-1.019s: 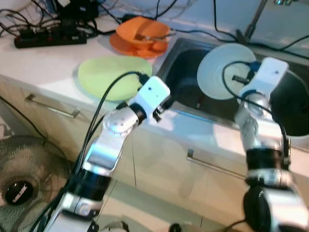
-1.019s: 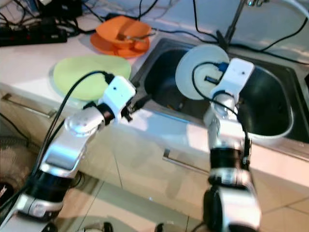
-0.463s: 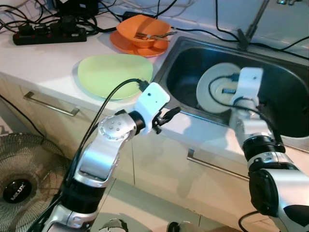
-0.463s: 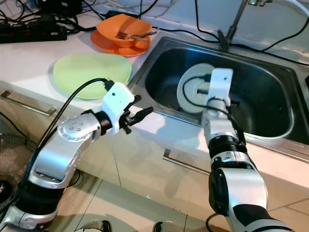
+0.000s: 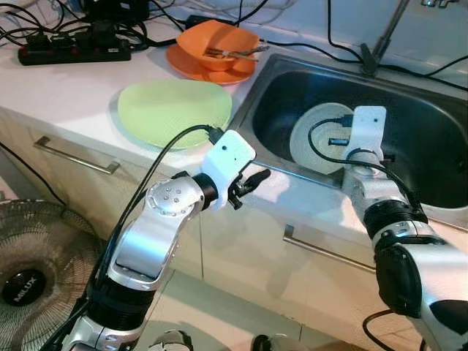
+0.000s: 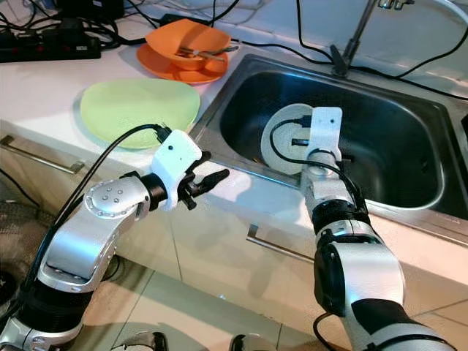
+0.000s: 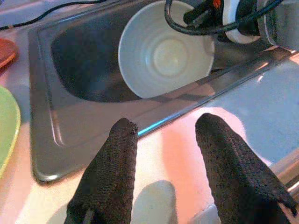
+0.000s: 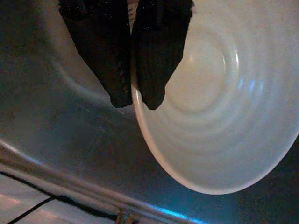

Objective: Kitchen organization

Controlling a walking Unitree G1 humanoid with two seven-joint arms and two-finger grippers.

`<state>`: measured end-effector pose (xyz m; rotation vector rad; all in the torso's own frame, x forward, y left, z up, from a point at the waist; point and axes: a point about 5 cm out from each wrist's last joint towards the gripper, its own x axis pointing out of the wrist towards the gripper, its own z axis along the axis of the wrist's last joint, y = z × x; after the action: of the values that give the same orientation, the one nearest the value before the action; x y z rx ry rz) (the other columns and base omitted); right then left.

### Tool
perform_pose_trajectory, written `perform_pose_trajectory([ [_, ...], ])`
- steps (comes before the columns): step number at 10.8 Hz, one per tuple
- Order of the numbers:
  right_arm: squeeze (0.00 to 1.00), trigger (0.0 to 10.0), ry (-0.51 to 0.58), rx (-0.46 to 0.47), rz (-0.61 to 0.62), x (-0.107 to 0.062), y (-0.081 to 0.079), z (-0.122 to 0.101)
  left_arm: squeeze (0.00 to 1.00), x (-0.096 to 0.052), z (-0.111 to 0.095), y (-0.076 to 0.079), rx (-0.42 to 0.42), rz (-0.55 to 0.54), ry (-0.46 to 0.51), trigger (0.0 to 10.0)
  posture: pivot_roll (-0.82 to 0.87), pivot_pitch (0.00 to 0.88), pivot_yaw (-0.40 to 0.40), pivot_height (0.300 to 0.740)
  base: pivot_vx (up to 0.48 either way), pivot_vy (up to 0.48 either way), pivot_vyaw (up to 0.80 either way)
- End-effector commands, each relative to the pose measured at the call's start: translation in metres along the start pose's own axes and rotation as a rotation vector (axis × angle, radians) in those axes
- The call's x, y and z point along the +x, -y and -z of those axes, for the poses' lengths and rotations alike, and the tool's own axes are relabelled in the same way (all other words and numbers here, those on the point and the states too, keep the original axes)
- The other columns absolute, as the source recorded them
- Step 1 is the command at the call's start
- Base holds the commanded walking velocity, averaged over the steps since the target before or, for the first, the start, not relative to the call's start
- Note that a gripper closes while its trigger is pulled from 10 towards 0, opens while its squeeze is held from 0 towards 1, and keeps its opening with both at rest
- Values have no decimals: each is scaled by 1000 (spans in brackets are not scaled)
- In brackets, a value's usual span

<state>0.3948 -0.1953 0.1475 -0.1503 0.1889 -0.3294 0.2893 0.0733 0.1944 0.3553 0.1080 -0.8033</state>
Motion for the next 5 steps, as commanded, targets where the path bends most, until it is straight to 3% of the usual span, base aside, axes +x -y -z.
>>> perform_pose_trajectory([
  [1,59,10000,30,8,-15,1,-1,-8,0,-1,-2,5,-4,24,7,10000,27,113,-88,740,0,0,0],
  [2,196,10000,26,8,-23,1,-2,-8,0,-1,-2,5,-5,25,4,10000,27,113,-88,740,0,0,0],
  [3,741,10000,25,8,-25,1,-2,-7,0,-2,-2,5,-6,25,1,10000,27,113,-88,740,0,0,0],
  [4,867,10000,25,6,-29,1,-2,-7,0,-2,-1,5,-7,23,-2,10000,27,113,-88,740,0,0,0],
  [5,0,10000,25,2,-36,1,-4,-7,0,-2,0,4,-4,21,-4,10000,27,113,-88,740,0,0,0],
])
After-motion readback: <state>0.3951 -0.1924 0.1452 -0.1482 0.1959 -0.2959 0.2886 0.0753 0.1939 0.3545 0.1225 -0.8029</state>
